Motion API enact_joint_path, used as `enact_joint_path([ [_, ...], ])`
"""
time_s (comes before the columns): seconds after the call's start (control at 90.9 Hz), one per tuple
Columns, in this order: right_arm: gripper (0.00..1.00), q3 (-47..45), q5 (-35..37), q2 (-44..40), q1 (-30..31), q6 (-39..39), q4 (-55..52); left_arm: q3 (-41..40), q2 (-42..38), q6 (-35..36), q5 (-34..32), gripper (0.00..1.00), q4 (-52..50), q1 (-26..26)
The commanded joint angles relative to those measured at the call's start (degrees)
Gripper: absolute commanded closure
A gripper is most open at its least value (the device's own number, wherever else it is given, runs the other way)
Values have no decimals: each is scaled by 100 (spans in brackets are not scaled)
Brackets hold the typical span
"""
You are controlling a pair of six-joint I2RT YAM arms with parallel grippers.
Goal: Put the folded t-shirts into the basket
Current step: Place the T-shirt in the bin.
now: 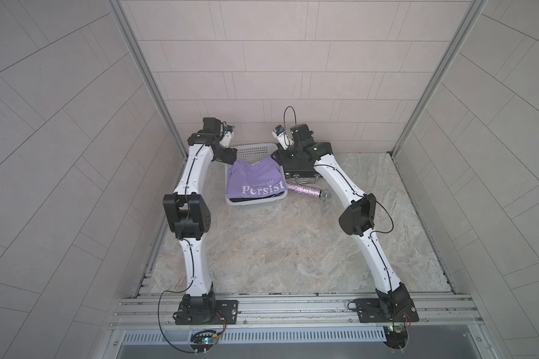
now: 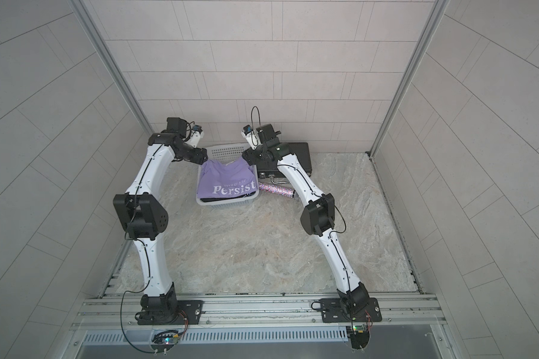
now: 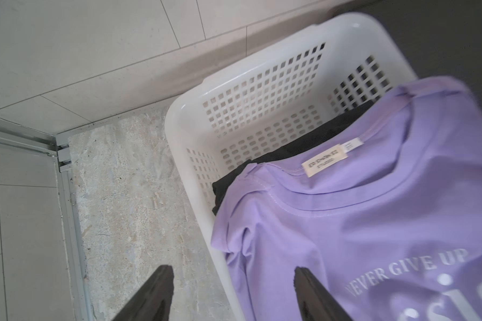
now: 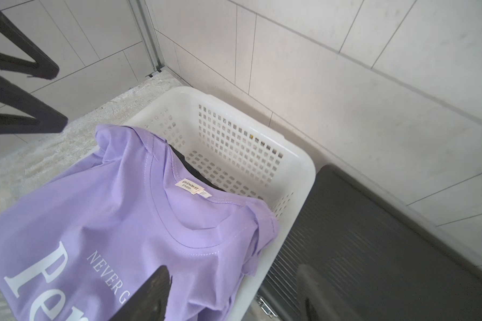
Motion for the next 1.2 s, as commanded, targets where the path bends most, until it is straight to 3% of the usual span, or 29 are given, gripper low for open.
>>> enact_joint_path([
  [0.0,22,-19,-240,-294,3,-208,-436,-588,-313,72,489,27,166,-288],
  [0.077,24,-104,-595,-330,78,-273,-646,-983,-436,108,568,28,342,-462],
  [0.165,34,-203,-703,-321,230,-285,-755,-1171,-410,28,561,31,511,-501],
  [0.308,46,-226,-753,-147,277,102,-444,-900,-10,-31,382,33,407,-480],
  [0.462,51,16,-524,271,359,184,-383,-678,461,-83,206,34,320,-444],
  [0.946,56,38,-19,1061,348,-18,-361,-1514,659,-93,254,33,726,-225],
  [1.189,51,-72,-28,962,283,41,-416,-1731,514,-94,183,31,820,-232],
])
